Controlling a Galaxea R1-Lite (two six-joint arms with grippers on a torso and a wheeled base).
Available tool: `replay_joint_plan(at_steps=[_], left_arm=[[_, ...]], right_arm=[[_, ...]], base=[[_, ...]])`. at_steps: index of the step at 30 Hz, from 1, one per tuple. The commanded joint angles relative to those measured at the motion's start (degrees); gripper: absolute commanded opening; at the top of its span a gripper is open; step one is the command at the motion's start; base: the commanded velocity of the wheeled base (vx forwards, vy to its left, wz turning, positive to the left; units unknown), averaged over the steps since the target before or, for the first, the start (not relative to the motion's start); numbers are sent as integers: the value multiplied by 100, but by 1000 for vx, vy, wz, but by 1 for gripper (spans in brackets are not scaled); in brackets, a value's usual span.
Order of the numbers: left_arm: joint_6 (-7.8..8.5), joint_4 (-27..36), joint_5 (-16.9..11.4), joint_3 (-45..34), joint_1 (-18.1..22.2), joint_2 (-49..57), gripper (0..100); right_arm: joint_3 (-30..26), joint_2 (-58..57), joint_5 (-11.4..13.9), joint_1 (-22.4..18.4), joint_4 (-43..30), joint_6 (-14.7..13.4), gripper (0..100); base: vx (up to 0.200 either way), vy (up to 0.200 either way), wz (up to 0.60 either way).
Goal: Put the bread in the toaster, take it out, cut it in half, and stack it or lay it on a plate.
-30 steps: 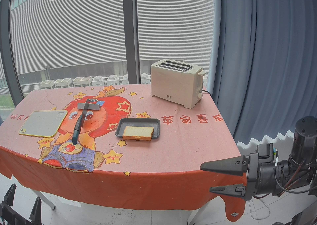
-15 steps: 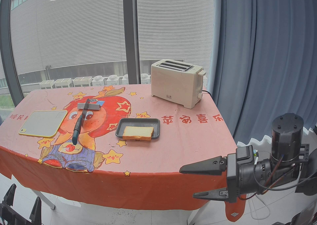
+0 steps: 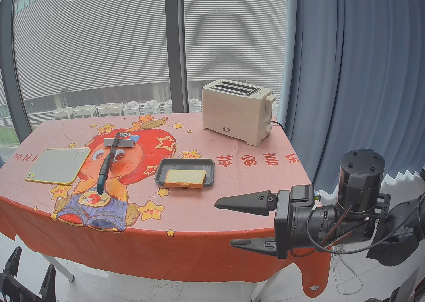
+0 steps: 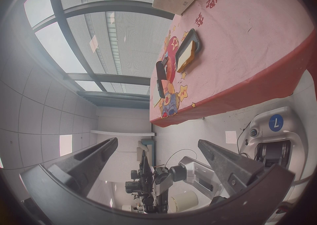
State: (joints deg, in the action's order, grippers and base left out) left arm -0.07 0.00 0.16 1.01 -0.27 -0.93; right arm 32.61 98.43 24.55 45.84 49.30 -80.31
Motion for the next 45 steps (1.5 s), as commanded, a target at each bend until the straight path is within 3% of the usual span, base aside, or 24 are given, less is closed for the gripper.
replay_joint_plan(at_steps=[1,26,38,45], left_arm=[[-1,0,2,-101,0,84,100],[-1,0,2,-101,0,75,100],[-1,0,2,-101,0,75,100],[-1,0,2,-101,0,75,100]], right_arm=[[26,212,6,-22,27,7,100],[-141,194,-12,13,194,86,100],[-35,687,-21,22,880,86,100],[219,880,-3,-13,853,33,100]], base=[[0,0,0],[0,0,0],[0,0,0],[0,0,0]])
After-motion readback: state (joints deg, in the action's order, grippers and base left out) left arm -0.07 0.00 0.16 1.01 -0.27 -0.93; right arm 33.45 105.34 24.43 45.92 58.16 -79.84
